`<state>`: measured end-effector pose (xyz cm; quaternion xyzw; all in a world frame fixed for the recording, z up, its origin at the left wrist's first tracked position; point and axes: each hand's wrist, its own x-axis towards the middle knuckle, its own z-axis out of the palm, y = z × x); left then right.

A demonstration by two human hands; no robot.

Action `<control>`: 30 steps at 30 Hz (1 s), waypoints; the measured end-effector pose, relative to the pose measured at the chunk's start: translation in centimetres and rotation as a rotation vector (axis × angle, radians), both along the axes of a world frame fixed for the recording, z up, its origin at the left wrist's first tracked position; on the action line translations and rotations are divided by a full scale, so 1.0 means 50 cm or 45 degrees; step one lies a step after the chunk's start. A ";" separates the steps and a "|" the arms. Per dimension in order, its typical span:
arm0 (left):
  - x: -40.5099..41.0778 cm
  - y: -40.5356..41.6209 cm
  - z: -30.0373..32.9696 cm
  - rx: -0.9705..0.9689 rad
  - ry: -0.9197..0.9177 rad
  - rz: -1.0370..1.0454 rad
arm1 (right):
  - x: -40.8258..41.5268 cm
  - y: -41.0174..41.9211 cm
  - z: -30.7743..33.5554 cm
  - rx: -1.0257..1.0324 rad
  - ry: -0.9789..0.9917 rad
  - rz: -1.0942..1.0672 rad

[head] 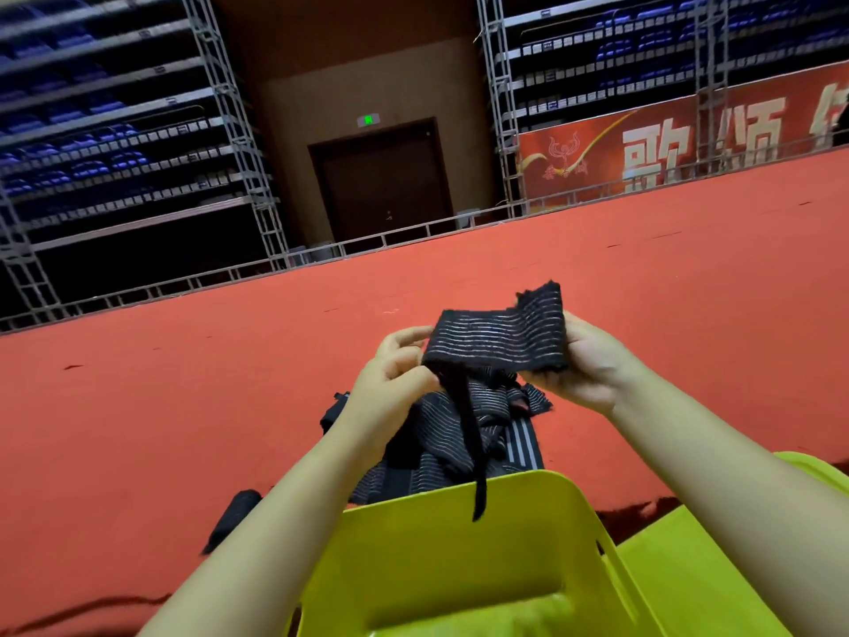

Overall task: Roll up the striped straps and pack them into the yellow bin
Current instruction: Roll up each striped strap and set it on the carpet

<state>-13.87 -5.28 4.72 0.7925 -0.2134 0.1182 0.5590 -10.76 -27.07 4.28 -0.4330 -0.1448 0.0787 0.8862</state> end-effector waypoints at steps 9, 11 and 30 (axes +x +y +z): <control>-0.090 0.073 -0.067 1.090 0.299 -0.179 | -0.065 0.089 -0.010 -0.908 -0.442 -0.312; -0.088 0.084 -0.071 0.849 0.303 0.032 | -0.072 0.103 -0.008 -0.997 -0.541 -0.273; 0.019 0.077 -0.118 -0.317 0.515 0.224 | 0.096 0.111 -0.095 -1.287 -0.168 -0.233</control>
